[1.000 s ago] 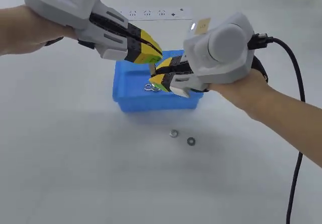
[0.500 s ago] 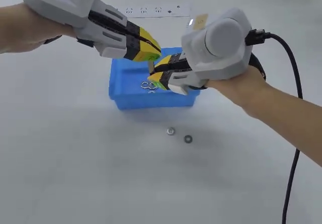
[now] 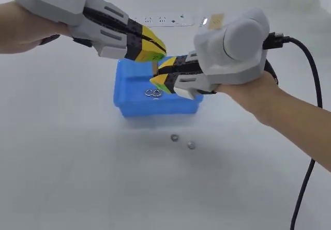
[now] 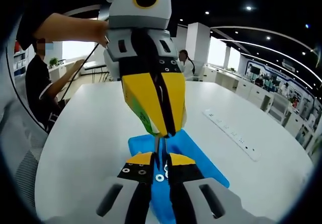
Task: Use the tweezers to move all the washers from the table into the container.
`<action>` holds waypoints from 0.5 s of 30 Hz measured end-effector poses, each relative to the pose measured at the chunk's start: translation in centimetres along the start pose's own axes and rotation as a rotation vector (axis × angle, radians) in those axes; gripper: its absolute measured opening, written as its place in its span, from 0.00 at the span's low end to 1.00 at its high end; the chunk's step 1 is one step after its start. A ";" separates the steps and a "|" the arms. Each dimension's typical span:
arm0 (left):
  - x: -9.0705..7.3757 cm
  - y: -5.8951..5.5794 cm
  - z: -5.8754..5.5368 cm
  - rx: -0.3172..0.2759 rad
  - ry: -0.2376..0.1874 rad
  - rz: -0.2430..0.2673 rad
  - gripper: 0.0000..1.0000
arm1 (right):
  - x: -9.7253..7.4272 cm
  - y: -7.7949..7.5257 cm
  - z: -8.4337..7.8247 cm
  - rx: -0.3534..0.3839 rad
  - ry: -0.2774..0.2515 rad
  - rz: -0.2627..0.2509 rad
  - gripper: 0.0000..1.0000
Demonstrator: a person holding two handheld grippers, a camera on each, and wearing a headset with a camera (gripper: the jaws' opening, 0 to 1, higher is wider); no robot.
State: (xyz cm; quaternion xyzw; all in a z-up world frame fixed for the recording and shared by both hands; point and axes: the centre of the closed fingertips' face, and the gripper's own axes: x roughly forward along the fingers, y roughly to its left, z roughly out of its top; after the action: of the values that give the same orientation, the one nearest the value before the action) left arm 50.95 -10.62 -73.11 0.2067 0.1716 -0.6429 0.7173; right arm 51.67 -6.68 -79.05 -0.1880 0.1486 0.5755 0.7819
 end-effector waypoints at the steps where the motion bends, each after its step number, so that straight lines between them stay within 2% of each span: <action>1: -0.1 -0.4 0.3 0.004 -0.003 0.000 0.05 | -0.3 0.3 0.2 -0.006 -0.002 0.000 0.11; 9: -0.5 -3.0 2.0 0.007 -0.036 0.001 0.05 | -2.5 2.5 1.0 -0.026 -0.010 0.004 0.09; 15: 0.0 -5.1 2.1 -0.020 -0.062 0.001 0.05 | -3.7 4.5 0.4 -0.019 0.009 0.021 0.09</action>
State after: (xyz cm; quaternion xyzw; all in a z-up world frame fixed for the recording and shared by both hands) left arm 45.81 -12.11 -71.68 0.1795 0.1554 -0.6470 0.7246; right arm 46.33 -8.44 -77.61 -0.1964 0.1488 0.5843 0.7732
